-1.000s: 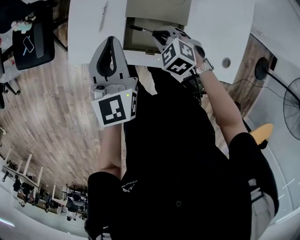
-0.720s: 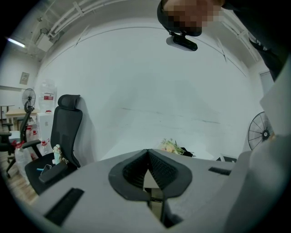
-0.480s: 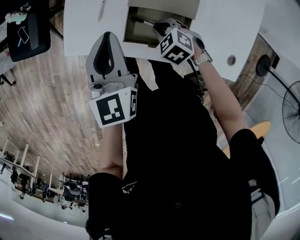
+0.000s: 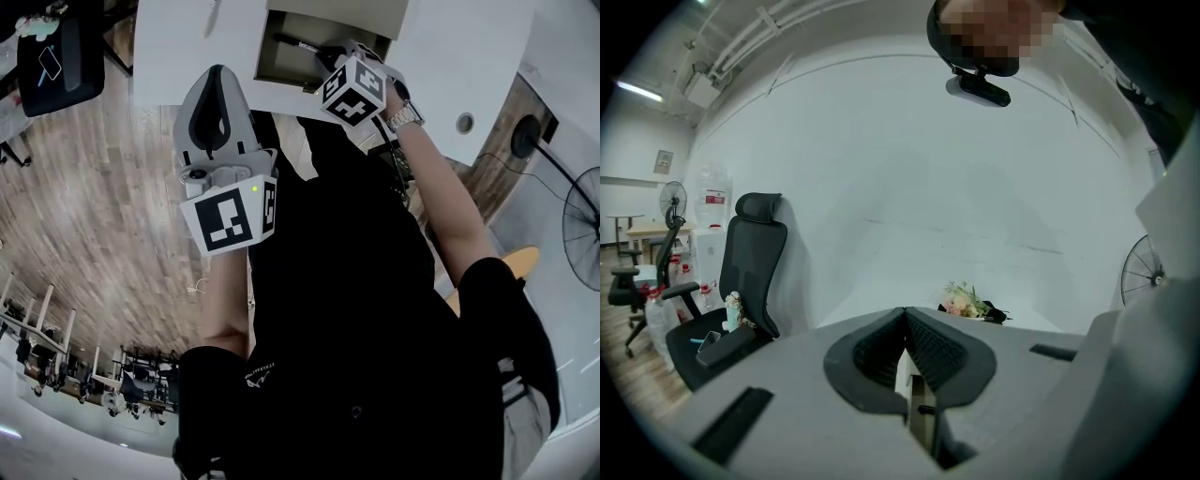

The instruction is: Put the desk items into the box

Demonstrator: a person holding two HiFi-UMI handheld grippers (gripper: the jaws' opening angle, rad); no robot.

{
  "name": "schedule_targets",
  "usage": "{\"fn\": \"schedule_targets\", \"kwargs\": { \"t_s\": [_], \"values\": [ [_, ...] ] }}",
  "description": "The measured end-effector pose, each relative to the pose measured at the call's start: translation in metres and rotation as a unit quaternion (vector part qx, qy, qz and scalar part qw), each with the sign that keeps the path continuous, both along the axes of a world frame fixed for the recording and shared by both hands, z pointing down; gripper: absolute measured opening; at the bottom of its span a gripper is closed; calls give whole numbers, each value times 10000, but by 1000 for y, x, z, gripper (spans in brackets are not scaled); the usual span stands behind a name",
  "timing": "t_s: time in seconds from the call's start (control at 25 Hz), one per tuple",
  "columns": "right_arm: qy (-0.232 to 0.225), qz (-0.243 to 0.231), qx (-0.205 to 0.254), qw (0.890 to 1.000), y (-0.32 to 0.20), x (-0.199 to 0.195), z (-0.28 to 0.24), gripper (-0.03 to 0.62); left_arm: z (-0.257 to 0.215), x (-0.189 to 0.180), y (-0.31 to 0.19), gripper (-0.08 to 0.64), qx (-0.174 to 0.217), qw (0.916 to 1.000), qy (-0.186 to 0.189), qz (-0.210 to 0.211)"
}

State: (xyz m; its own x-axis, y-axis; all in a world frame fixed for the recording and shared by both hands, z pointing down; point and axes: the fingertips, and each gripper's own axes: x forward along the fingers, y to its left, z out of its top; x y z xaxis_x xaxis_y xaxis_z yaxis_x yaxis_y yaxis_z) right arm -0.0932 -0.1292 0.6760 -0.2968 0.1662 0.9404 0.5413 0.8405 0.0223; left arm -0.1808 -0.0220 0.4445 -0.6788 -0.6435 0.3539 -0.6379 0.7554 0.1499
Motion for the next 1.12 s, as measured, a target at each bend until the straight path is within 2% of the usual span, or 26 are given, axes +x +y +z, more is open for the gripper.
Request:
{"fn": "schedule_targets", "kwargs": {
  "t_s": [0.2,0.36,0.44,0.64,0.76,0.96,1.12],
  "values": [
    [-10,213,-61,9998,0,-2,-2,109,0,1,7,8,13,10000,-25,56],
    [-203,456,-156,9986,-1,-5,-18,115,-4,4,9,8,25,9998,-62,203],
    [-364,613,-157,9973,-4,-9,-29,101,-7,4,8,8,35,9995,-87,304],
    [-681,1017,-203,9923,-9,-18,-58,0,-20,0,7,8,112,9984,-206,507],
    [-856,1192,-274,9888,-9,-24,-77,0,-28,-6,8,8,153,9977,-280,600],
    [-1273,1712,-470,9759,-15,-31,-118,-2,-46,-12,6,8,220,9949,-487,858],
    [-1761,2219,-742,9562,-20,-37,-161,0,-58,-17,9,8,274,9929,-610,983]
  ]
}}
